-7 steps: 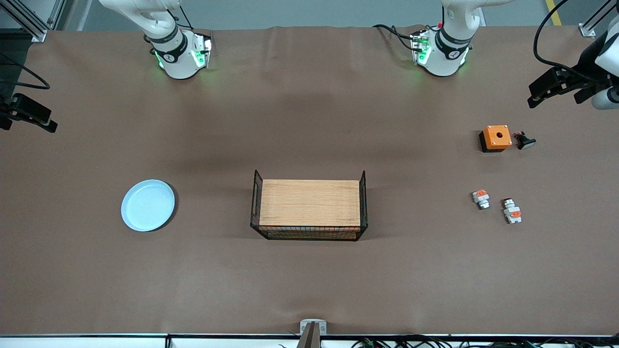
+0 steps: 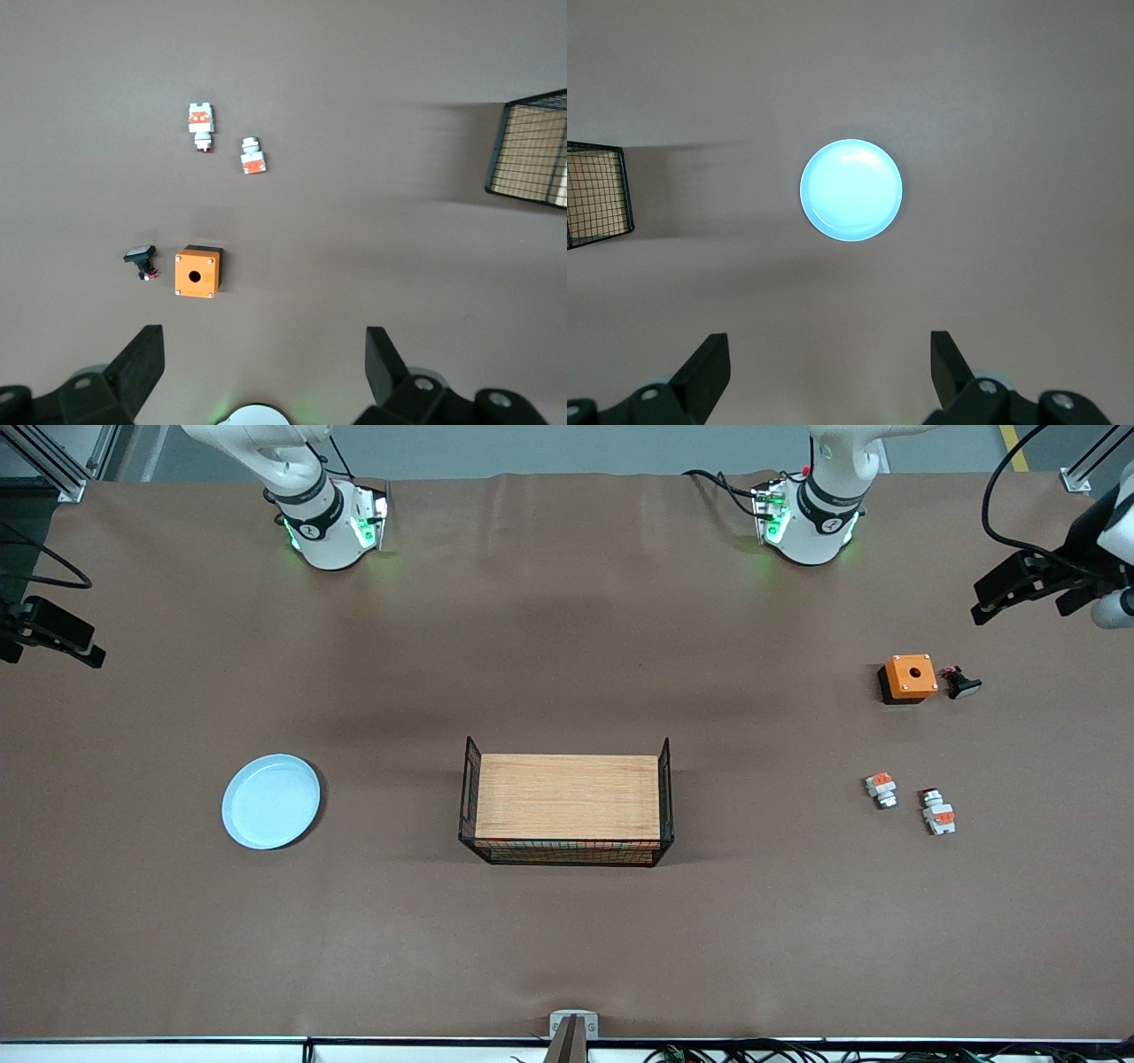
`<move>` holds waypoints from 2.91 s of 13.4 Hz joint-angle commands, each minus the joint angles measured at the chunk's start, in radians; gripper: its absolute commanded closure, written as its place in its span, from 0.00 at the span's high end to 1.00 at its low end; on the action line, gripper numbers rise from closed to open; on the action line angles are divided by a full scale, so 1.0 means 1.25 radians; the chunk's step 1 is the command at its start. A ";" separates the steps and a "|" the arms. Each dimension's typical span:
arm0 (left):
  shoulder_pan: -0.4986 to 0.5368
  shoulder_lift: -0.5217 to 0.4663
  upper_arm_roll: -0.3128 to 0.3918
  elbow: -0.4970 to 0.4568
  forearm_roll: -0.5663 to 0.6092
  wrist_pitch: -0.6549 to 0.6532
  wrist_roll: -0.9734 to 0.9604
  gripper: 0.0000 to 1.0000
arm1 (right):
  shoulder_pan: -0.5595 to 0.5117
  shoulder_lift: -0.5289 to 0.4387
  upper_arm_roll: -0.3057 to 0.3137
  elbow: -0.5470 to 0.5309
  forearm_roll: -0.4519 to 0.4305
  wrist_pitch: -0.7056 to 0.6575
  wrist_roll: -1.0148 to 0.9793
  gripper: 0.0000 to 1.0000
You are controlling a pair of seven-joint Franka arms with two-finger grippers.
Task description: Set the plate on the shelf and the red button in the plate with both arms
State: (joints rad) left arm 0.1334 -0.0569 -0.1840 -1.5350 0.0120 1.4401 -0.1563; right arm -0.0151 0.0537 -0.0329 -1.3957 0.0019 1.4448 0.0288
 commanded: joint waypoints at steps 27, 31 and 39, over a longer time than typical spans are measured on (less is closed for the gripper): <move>0.201 0.523 0.006 -0.288 0.086 0.876 0.093 0.90 | -0.042 0.076 0.007 -0.326 -0.014 0.350 -0.012 1.00; 0.207 0.550 0.006 -0.262 0.118 0.876 0.092 0.85 | -0.076 0.221 0.007 -0.335 -0.014 0.476 -0.017 1.00; 0.212 0.545 0.004 -0.250 0.119 0.870 0.088 0.01 | -0.129 0.394 0.008 -0.329 -0.002 0.643 -0.068 1.00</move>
State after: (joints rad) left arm 0.3942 0.6367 -0.1749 -1.8611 0.1357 2.5401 -0.0433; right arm -0.1557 0.5093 -0.0372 -1.8252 0.0005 2.2304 -0.0465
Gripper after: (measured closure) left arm 0.586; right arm 0.000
